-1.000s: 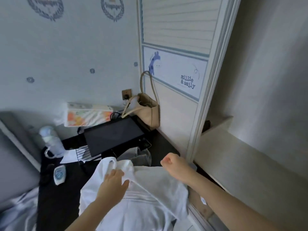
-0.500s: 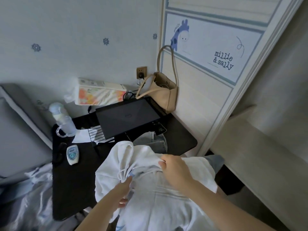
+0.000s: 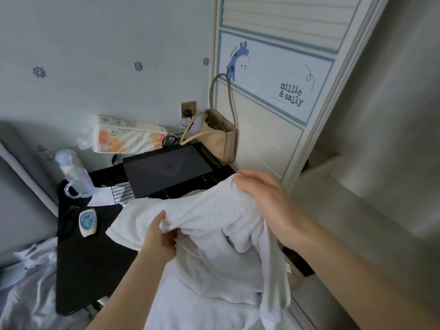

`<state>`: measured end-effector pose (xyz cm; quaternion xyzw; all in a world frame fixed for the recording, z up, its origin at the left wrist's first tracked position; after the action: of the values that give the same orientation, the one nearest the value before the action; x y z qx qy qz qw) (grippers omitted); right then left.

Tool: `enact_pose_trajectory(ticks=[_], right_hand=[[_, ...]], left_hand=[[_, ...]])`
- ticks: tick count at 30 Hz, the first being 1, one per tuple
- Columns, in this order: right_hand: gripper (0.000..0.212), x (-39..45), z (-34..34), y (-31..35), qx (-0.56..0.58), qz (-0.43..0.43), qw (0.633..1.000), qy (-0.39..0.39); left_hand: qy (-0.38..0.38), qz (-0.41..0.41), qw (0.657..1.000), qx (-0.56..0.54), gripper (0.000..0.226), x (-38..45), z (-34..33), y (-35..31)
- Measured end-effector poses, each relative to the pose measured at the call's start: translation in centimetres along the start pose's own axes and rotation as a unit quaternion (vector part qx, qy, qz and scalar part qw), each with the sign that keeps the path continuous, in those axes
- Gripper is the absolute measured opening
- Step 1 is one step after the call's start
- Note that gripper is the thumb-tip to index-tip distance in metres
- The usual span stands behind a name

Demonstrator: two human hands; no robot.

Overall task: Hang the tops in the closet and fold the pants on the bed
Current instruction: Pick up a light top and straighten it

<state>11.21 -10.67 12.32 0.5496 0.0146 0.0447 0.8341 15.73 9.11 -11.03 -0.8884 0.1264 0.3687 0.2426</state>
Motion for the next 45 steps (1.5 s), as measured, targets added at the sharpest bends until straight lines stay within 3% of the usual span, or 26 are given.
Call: enact_pose_trajectory(ticks=[2,5,7,10,12,14,16,17,18,20,23,25,26,28,30,33,34,35,36,39,41,43,45], right_hand=[[0.029,-1.8,2.5,-0.5,-0.04,-0.003,0.999,-0.024],[0.023,-4.0,7.4,-4.4,-0.082,-0.08,0.989,-0.098],[0.013,-5.2,9.6,-8.2,-0.164,-0.146,0.974,-0.047],[0.016,-6.5,10.1,-11.5,-0.226,-0.152,0.959,0.075],[0.004,-7.9,10.5,-11.4,-0.133,-0.158,0.975,0.088],[0.044,-9.3,10.4,-10.7,0.034,-0.199,0.971,0.128],[0.067,-11.3,10.2,-10.2,0.17,-0.253,0.933,0.191],[0.068,-12.3,10.0,-10.0,0.2,-0.271,0.917,0.213],[0.065,-13.3,9.9,-10.4,0.206,-0.286,0.909,0.222],[0.058,-14.8,9.2,-12.2,0.192,-0.325,0.9,0.219],[0.073,-16.6,7.8,-15.1,0.166,-0.401,0.882,0.182],[0.074,-17.2,6.8,-15.7,0.125,-0.419,0.885,0.163],[0.067,-17.1,6.4,-15.7,0.112,-0.407,0.895,0.146],[0.049,-16.2,5.9,-15.0,0.114,-0.357,0.922,0.099],[0.038,-14.9,6.1,-13.3,0.15,-0.293,0.942,0.06],[0.037,-13.2,6.7,-9.8,0.175,-0.219,0.959,0.04],[0.046,-12.9,6.9,-8.8,0.173,-0.203,0.963,0.035],[0.056,-12.7,6.9,-7.9,0.164,-0.19,0.968,0.03],[0.061,-12.6,6.9,-7.0,0.158,-0.176,0.971,0.031],[0.046,-13.3,6.3,-4.1,0.162,-0.119,0.977,0.072],[0.041,-14.1,6.0,-1.6,0.157,-0.064,0.98,0.102],[0.037,-15.0,5.9,1.4,0.187,-0.005,0.973,0.135],[0.03,-15.5,7.0,4.6,0.233,0.054,0.961,0.14]], left_hand=[[-0.007,-0.048,0.999,0.007,0.045,-1.7,-1.1,-0.6],[-0.062,-0.161,0.984,0.051,0.037,-5.8,-2.0,-0.7],[-0.058,-0.236,0.96,0.139,0.027,-9.2,-3.1,0.2],[0.012,-0.333,0.901,0.279,0.025,-15.4,-6.0,3.2],[0.063,-0.407,0.828,0.38,0.035,-20.3,-8.5,6.2],[0.114,-0.455,0.735,0.49,0.041,-24.5,-10.5,10.4],[0.135,-0.487,0.593,0.627,0.04,-27.4,-11.3,15.5],[0.138,-0.499,0.521,0.679,0.038,-28.2,-11.2,17.6],[0.135,-0.502,0.47,0.714,0.035,-28.9,-10.8,19.7],[0.136,-0.495,0.399,0.76,0.033,-29.9,-9.6,22.6],[0.209,-0.532,0.307,0.761,0.029,-31.7,-7.3,26.3],[0.216,-0.537,0.249,0.776,0.025,-31.6,-5.5,28.0],[0.218,-0.519,0.253,0.787,0.025,-31.0,-4.4,28.3],[0.181,-0.458,0.333,0.804,0.035,-29.5,-2.6,26.9],[0.161,-0.376,0.483,0.774,0.045,-28.1,-1.2,24.8],[0.153,-0.296,0.723,0.605,0.048,-26.7,0.6,20.9],[0.111,-0.278,0.786,0.541,0.049,-26.0,1.5,19.3],[0.052,-0.277,0.82,0.499,0.05,-25.4,2.6,17.7],[-0.007,-0.297,0.821,0.488,0.049,-24.9,3.3,16.0],[-0.132,-0.39,0.731,0.544,0.042,-24.9,3.1,12.0],[-0.165,-0.413,0.7,0.559,0.054,-25.3,1.9,10.5],[-0.189,-0.429,0.697,0.543,0.068,-25.9,1.0,9.0],[-0.193,-0.427,0.722,0.508,0.079,-26.6,0.2,7.4]])
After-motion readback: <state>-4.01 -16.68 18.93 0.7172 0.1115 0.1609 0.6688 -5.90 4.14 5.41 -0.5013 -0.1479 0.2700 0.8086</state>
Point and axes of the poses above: each hand's wrist, its own x-axis towards the middle knuckle, its own z-axis out of the back of the hand, y = z × x, the point moved 6 cm from there along x, towards the middle knuckle, and after that the axes turned 15 degrees about -x, right-handed, at the moved point
